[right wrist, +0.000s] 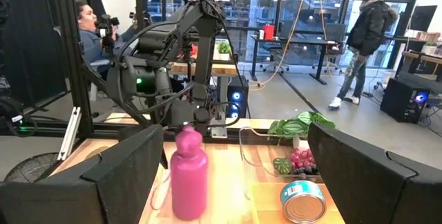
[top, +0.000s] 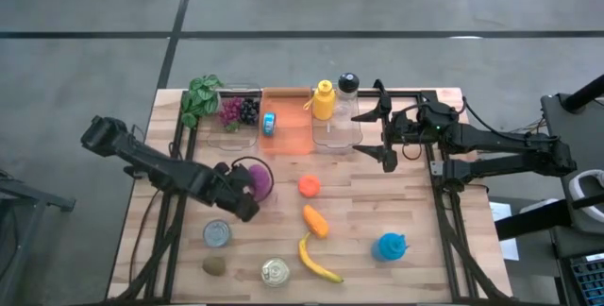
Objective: Pick & Place Food Item
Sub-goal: Move the violet water bottle to the center of the table
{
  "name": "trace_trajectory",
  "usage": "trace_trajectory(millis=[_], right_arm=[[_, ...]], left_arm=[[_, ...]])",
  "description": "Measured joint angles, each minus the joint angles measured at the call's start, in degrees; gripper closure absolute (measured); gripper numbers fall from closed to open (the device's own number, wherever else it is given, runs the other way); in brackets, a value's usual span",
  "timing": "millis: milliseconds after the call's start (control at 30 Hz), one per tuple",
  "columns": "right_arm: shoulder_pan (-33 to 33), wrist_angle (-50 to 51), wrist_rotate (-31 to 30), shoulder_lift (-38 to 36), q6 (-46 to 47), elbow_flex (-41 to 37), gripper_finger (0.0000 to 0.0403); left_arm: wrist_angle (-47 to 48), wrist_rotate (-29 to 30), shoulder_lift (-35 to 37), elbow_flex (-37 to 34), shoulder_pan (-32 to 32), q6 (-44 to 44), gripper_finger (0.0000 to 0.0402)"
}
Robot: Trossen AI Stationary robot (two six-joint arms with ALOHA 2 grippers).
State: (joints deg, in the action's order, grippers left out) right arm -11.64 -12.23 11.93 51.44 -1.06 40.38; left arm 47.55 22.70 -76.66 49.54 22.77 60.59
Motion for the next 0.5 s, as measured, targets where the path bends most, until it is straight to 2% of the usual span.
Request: trace_trajectory(millis=[500], right_arm=[[-0.02,0.00,0.00,0.00,-0.02,0.00,0.0044]], left_arm=[[-0.17,-0.78,0.00,1.45,-4.81,-9.82,0.0197]])
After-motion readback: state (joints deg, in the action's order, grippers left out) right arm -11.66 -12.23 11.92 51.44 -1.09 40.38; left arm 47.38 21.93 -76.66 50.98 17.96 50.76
